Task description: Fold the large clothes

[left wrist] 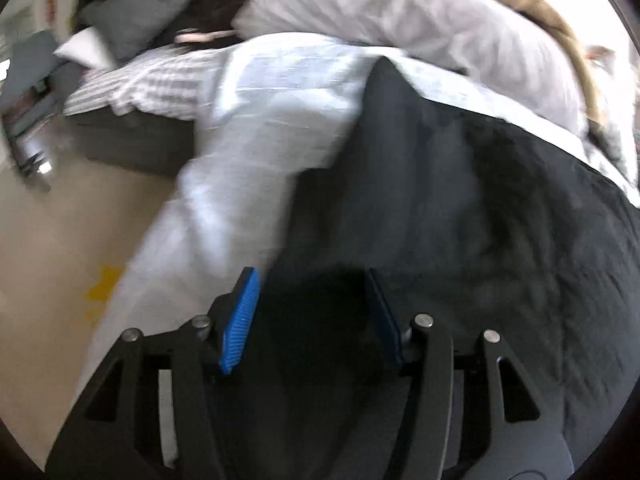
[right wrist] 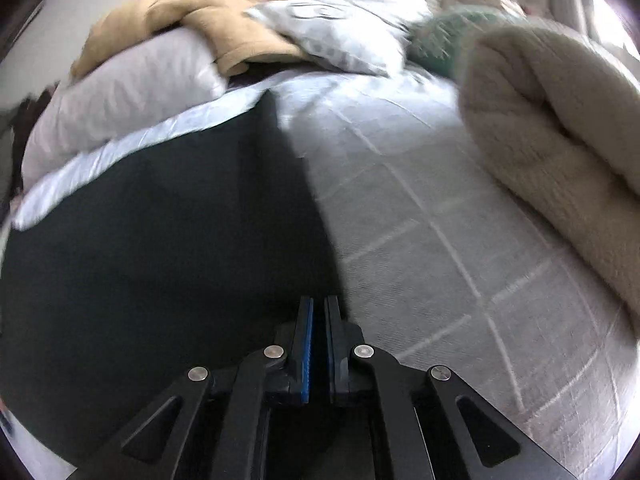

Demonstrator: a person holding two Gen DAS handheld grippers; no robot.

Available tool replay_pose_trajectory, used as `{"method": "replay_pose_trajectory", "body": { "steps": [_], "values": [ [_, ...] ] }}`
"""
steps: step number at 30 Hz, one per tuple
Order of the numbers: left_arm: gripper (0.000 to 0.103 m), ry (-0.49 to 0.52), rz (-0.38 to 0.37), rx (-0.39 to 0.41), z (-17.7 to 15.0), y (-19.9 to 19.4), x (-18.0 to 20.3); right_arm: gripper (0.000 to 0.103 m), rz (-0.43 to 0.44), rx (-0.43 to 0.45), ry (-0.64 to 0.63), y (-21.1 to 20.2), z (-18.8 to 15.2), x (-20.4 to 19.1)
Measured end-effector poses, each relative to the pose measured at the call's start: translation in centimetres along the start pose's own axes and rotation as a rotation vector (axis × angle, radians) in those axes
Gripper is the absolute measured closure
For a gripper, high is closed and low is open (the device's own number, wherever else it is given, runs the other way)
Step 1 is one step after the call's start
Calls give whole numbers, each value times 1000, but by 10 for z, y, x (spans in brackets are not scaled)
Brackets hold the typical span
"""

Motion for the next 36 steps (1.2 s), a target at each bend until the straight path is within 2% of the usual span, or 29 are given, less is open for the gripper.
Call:
{"method": "replay_pose_trajectory", "body": {
  "steps": [1, 3, 5, 6, 8, 10, 12, 14, 20, 23, 27, 30, 33, 35, 36],
  "values": [
    [46, -44, -5, -19, 2, -2, -11, 88, -25, -18, 35, -1, -2, 11],
    [46, -119, -28, -53, 7, -12, -27, 88, -4, -51, 97, -5, -3, 22],
    [45, -151, -73, -42, 12, -31, -34, 88, 8, -25, 92, -19, 4, 21],
    [40, -153, -89, -38, 12, -39, -36, 87, 8, -3, 73, -27, 8, 17],
    [32, -158, -116, -53, 8, -55, -38, 84, 16, 34, 29, -45, 15, 3],
    [26, -198, -160, -116, 1, -63, -40, 80, 48, 50, -11, -57, 20, -18],
    [24, -270, -216, -206, -5, -67, -44, 70, 95, 56, -65, -68, 20, -43],
    [21, -351, -270, -268, -13, -72, -46, 54, 152, 56, -127, -80, 17, -70],
    [19, -444, -260, -433, -46, -69, -51, 43, 248, 47, -304, -100, 1, -139],
    [19, -480, -321, -493, -62, -60, -43, 40, 255, 37, -368, -103, -8, -162],
    [19, -583, -408, -545, -82, -41, -26, 40, 267, 20, -410, -98, -16, -185],
    [19, -619, -467, -528, -89, -28, -12, 40, 280, 7, -411, -88, -19, -195],
    [19, -577, -470, -409, -83, -26, 0, 40, 307, 9, -406, -86, -23, -207],
    [19, -602, -478, -359, -81, -24, -3, 40, 322, 11, -402, -85, -23, -217],
    [23, -632, -482, -338, -79, -23, -5, 40, 330, 11, -401, -83, -23, -222]
  ]
}}
Point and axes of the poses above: each gripper's, at about its wrist camera, not at the fingertips, and y roughly the way its jaws point, x to its right, z to its top, the point moved 6 cm from there along y, roughly the way its jaws point, and after that the axes turned 8 degrees about -y, right-handed, at the moved point
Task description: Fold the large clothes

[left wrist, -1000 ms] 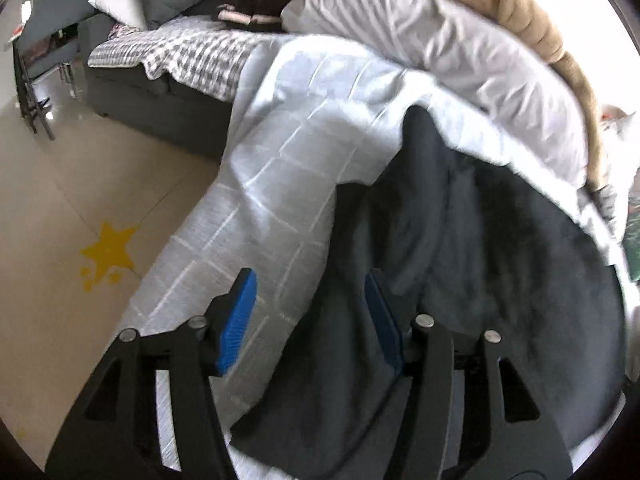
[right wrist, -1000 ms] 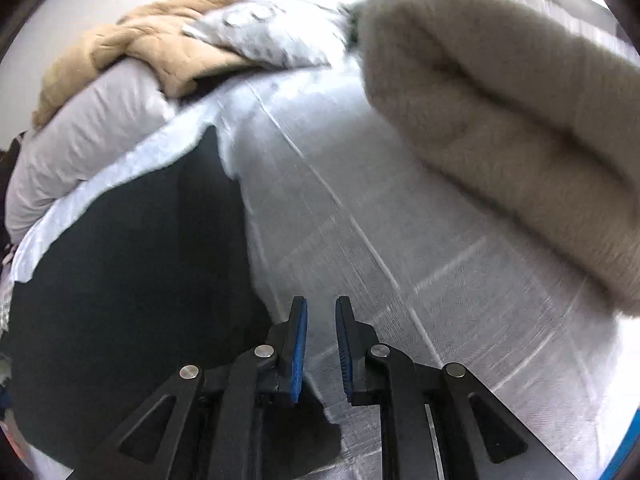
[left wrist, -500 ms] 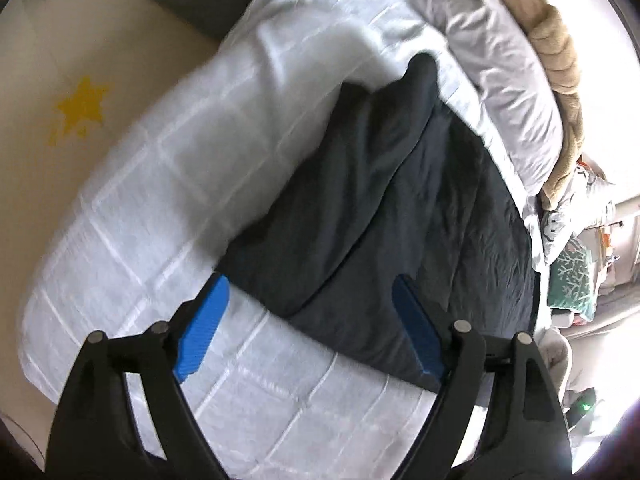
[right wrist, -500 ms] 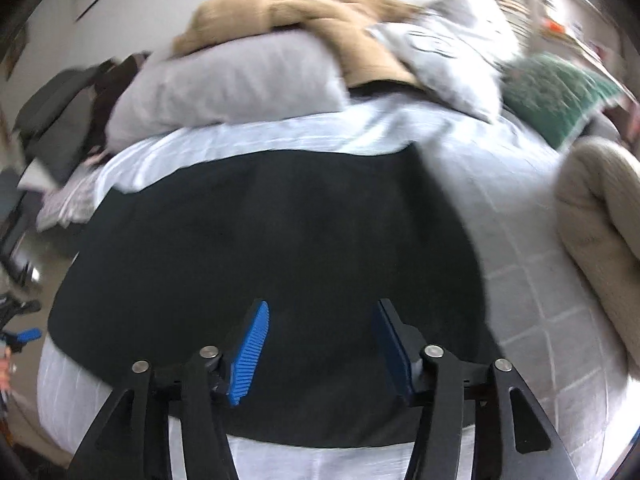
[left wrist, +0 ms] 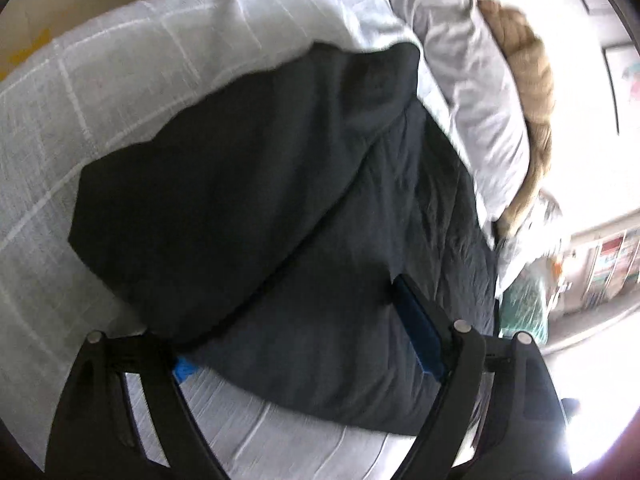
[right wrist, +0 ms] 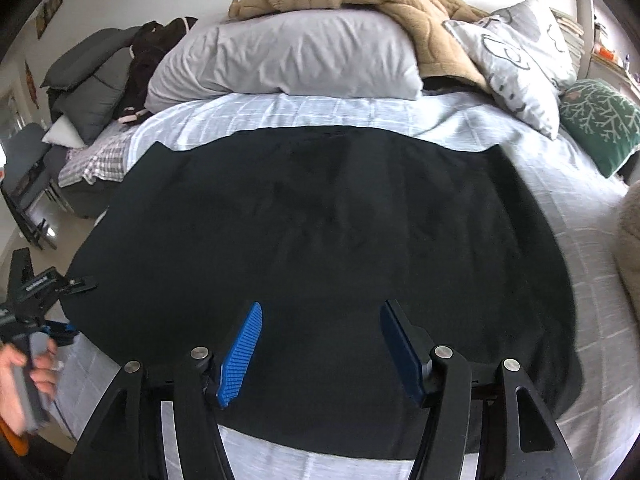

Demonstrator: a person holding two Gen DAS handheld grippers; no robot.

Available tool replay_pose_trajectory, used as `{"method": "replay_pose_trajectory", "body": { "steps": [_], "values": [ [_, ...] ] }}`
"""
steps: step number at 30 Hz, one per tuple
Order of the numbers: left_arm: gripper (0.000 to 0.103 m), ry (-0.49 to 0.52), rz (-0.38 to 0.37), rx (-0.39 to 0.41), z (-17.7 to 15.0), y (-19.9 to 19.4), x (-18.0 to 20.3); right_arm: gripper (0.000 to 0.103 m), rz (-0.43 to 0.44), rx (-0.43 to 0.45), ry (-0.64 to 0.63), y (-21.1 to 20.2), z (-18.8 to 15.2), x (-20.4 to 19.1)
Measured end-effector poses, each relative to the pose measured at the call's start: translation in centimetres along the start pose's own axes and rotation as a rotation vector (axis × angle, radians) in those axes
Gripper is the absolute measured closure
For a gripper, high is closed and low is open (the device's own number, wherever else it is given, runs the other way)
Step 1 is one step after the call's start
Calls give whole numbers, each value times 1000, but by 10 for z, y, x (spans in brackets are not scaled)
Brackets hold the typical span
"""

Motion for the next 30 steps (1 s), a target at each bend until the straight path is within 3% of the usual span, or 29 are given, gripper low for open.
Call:
{"method": "replay_pose_trajectory", "body": {
  "steps": [2, 4, 6, 7, 10, 13, 16, 24, 28, 30],
  "values": [
    [38, -73, -14, 50, 6, -3, -5, 40, 18, 6, -6, 6, 3, -11],
    [60, -132, -36, 76, 10, -9, -5, 40, 40, 8, -22, 12, 5, -23],
    [70, -103, -58, 112, 12, -19, 9, 46, 89, -4, -36, 19, 6, -36],
    [72, -65, -62, 134, 11, -25, 18, 56, 117, -15, -44, 24, 7, -42],
    [75, 135, -133, 218, 4, -51, 67, 69, 147, -62, -47, 42, 4, -54],
    [76, 329, -212, 261, -14, -72, 115, 71, 142, -104, -46, 59, 2, -58],
    [77, 445, -281, 263, -34, -82, 148, 72, 159, -134, -21, 72, -2, -56],
    [77, 587, -413, 189, -87, -67, 217, 72, 279, -143, 66, 79, -6, -38],
    [77, 695, -461, 107, -127, -42, 251, 71, 380, -161, 131, 67, 3, -18],
    [77, 747, -474, 40, -150, -27, 260, 70, 401, -130, 199, 54, 10, 6]
  ]
}}
Point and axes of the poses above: each gripper's, at about its wrist camera, not at the fingertips, and y roughly the way its jaws point, x to its right, z to its top, the point moved 6 cm from there along y, roughly the way its jaws point, and after that the axes turned 8 degrees about -y, right-handed, at the moved point
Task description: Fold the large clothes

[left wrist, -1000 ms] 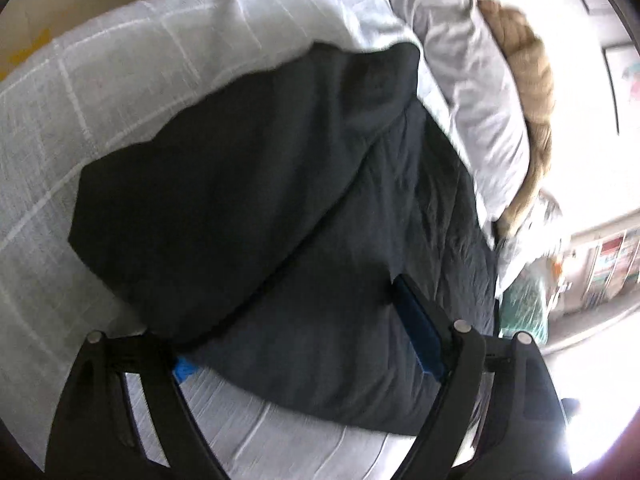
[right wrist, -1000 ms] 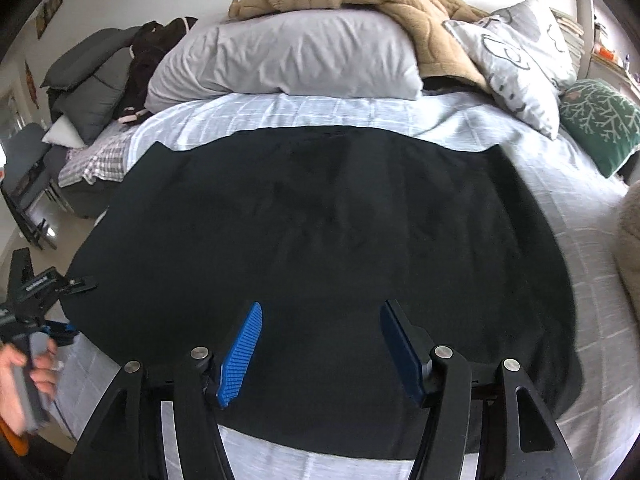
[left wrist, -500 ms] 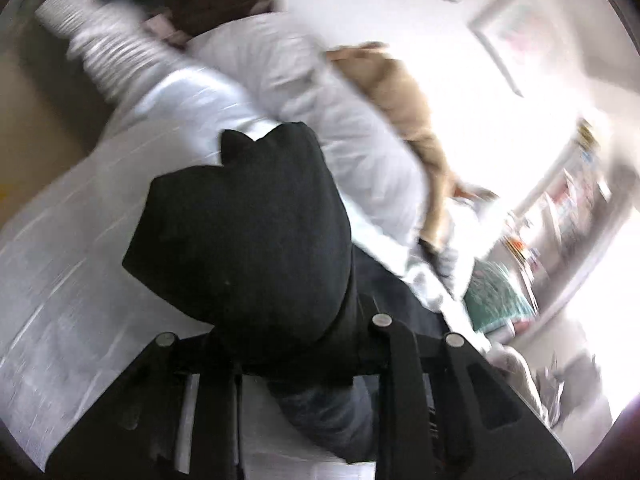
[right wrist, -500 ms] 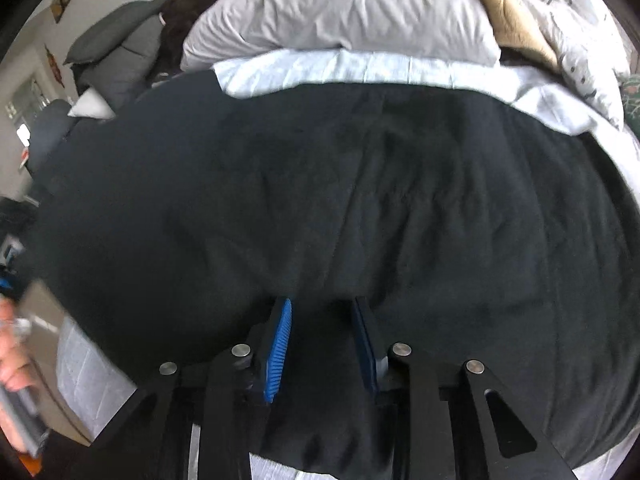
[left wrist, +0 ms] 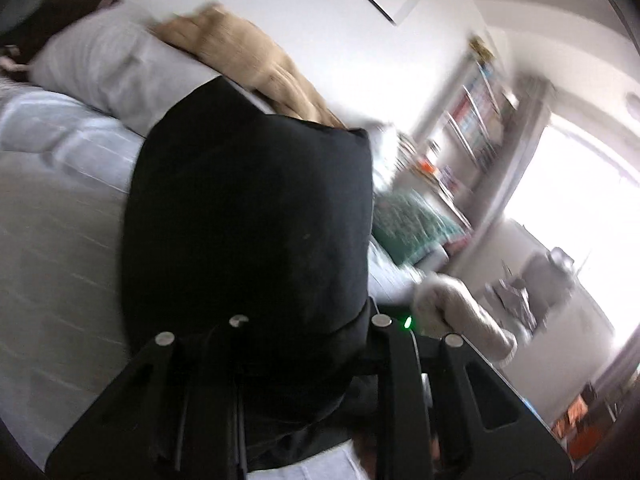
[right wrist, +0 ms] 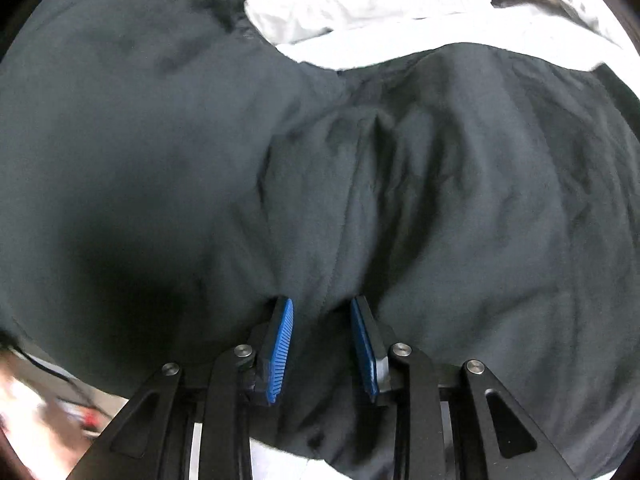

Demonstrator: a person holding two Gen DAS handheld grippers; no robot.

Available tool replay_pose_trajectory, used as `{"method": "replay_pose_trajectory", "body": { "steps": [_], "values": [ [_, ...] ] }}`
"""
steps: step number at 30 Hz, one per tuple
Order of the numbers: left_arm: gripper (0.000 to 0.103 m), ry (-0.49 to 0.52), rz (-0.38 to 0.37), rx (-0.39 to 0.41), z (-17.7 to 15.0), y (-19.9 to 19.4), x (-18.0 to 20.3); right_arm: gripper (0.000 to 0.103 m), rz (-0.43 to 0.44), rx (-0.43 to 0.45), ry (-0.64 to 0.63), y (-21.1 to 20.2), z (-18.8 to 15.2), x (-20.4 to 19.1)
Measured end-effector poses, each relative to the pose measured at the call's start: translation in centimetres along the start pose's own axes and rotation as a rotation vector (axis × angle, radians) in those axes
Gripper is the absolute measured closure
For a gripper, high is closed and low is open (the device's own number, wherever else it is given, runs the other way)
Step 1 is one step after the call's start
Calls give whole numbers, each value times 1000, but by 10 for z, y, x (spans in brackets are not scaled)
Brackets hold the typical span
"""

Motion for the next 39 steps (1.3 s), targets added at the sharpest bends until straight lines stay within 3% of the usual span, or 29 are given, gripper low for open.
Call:
{"method": "replay_pose_trajectory", "body": {
  "steps": [4, 7, 11, 13, 16, 22, 26, 30, 32, 37, 39],
  "values": [
    [76, 60, -16, -124, -31, 38, 20, 48, 2, 127, 202, -55, 7, 66],
    [76, 122, -4, -234, -65, 66, 27, 47, 16, 196, 365, -89, -3, 124],
    [75, 180, 7, -401, -108, 94, 21, 40, 51, 226, 485, -112, -18, 166],
    [75, 206, 4, -447, -125, 98, 17, 34, 82, 213, 505, -113, -22, 172],
    [72, 270, -3, -450, -128, 91, 25, 28, 128, 182, 503, -111, -17, 171],
    [46, 257, -162, -568, -119, 59, 42, 25, 188, 124, 452, -93, -7, 143],
    [45, 329, -256, -662, -122, 23, 57, 25, 154, 90, 421, -85, -11, 137],
    [44, 366, -234, -686, -121, -5, 53, 25, 127, 67, 391, -73, -8, 127],
    [43, 369, -204, -661, -109, -15, 44, 25, 123, 68, 387, -69, -2, 125],
    [42, 271, -109, -485, -46, -41, 8, 25, 172, 88, 393, -71, 10, 117],
    [39, 234, -39, -411, -28, -45, -13, 25, 193, 105, 402, -74, 16, 116]
  ]
}}
Point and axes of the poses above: each gripper's, at about its wrist camera, not at the fingertips, and y roughly the way its jaws point, x to its right, z to its top, the point moved 6 cm from there along y, roughly the way its jaws point, and after that the axes turned 8 degrees about -y, right-handed, at the moved point
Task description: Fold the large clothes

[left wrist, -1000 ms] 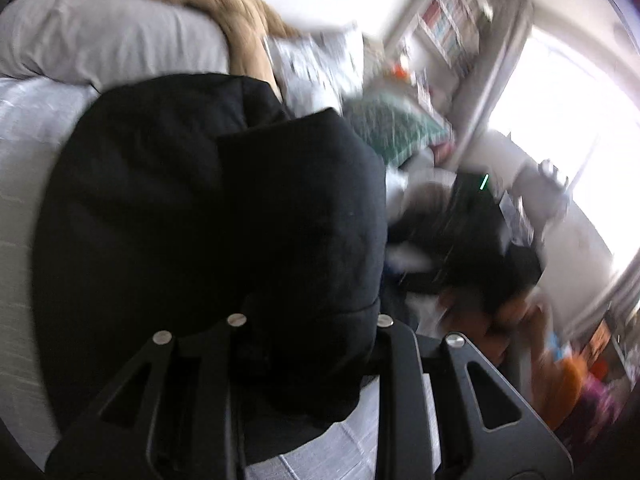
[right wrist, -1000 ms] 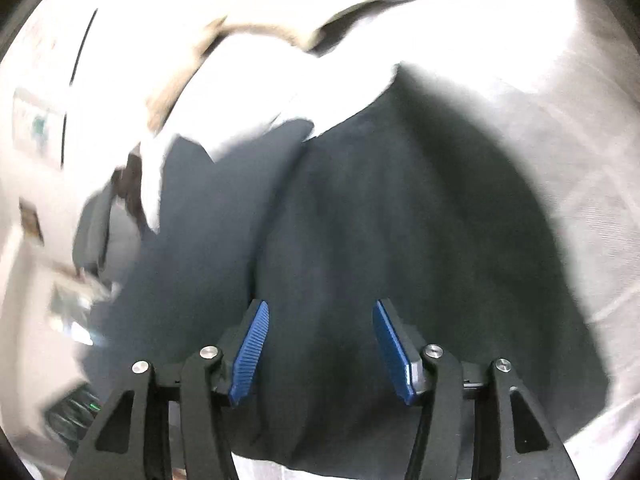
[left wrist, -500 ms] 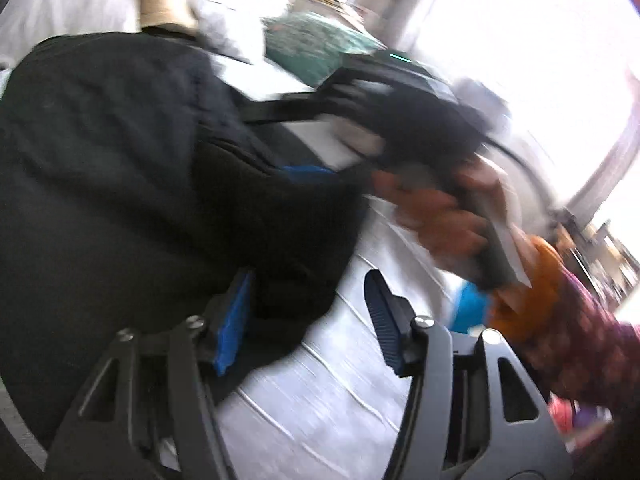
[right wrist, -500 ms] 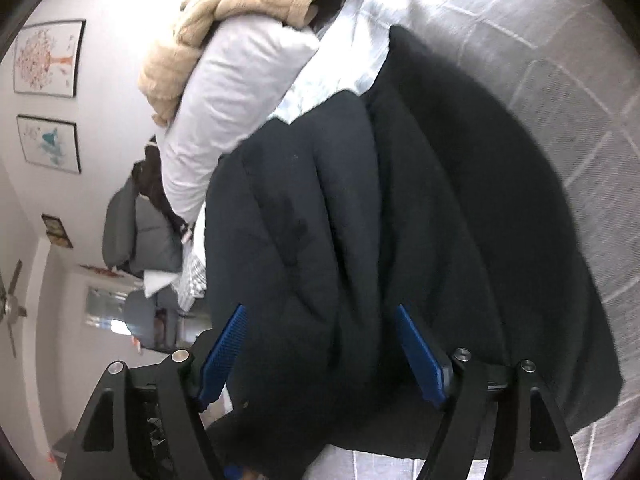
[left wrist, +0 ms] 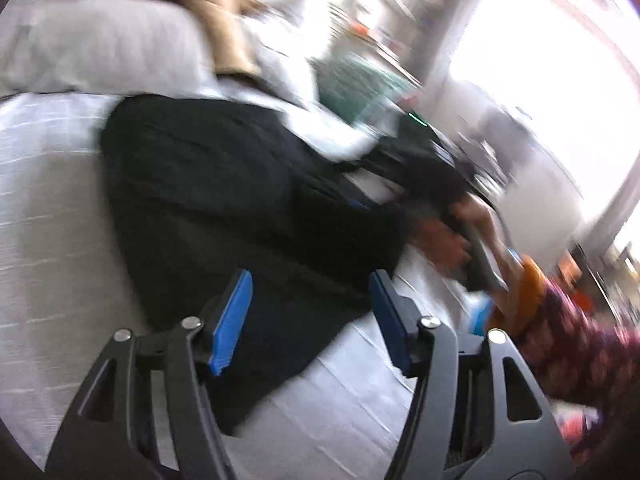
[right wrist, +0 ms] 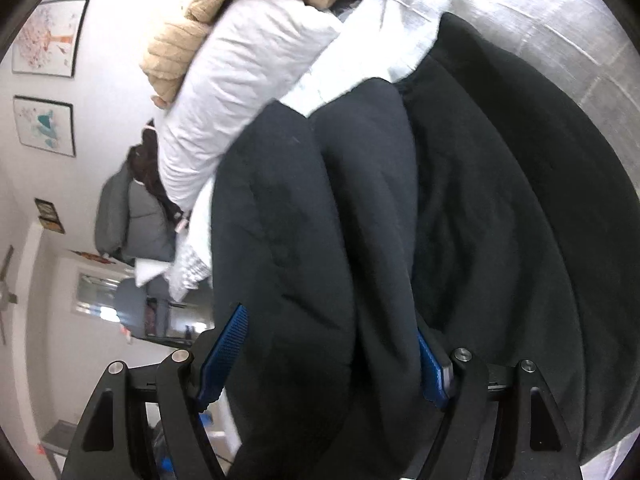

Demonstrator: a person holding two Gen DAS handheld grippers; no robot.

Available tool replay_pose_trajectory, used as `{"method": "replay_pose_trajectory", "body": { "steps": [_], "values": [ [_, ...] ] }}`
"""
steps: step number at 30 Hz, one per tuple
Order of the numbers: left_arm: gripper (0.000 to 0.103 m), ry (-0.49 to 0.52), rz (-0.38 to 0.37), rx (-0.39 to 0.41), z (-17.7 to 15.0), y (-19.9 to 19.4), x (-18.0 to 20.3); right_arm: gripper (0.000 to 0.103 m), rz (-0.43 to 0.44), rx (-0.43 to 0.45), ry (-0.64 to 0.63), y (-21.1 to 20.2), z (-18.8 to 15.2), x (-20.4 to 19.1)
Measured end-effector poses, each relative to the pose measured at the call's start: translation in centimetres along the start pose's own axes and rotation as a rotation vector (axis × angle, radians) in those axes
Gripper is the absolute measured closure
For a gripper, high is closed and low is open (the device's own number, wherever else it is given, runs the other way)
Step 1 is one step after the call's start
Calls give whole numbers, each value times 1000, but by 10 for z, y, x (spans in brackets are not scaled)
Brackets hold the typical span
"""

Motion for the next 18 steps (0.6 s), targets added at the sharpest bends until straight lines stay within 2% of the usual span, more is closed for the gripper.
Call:
{"method": "replay_pose_trajectory", "body": {
  "steps": [2, 3, 4, 5, 7, 8, 11, 12, 13, 15, 18],
  "values": [
    [39, -61, 124, 52, 8, -6, -30, 24, -20, -2, -15, 4, 2, -2],
    [39, -101, 189, 67, 10, -7, -45, 25, -58, -22, -38, 10, 1, -3],
    [39, -132, 222, 72, 10, -6, -58, 34, -104, -38, -58, 15, 0, -3],
    [39, -173, 254, 79, 10, -6, -68, 56, -143, -44, -86, 20, -2, -4],
    [39, -236, 298, 88, 10, -4, -81, 71, -203, -28, -135, 23, -1, -12],
    [39, -242, 307, 96, 7, -3, -84, 75, -217, -6, -156, 20, 1, -19],
    [39, -251, 324, 162, 14, -3, -76, 80, -200, 89, -231, -6, 10, -47],
    [41, -254, 318, 181, 16, -3, -69, 80, -190, 126, -253, -19, 13, -53],
    [48, -252, 306, 190, 20, 5, -63, 81, -187, 164, -272, -33, 16, -58],
    [55, -236, 279, 197, 28, 18, -47, 81, -186, 231, -284, -61, 21, -57],
    [55, -184, 240, 174, 32, 45, -27, 81, -199, 278, -248, -93, 26, -34]
  ]
}}
Point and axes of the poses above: each gripper's, at about its wrist camera, not at the fingertips, and y roughly the way its jaws point, x to its right, z to its top, the point moved 6 cm from there along y, roughly the way its jaws point, and after that the axes turned 8 degrees about -y, right-handed, at the moved point
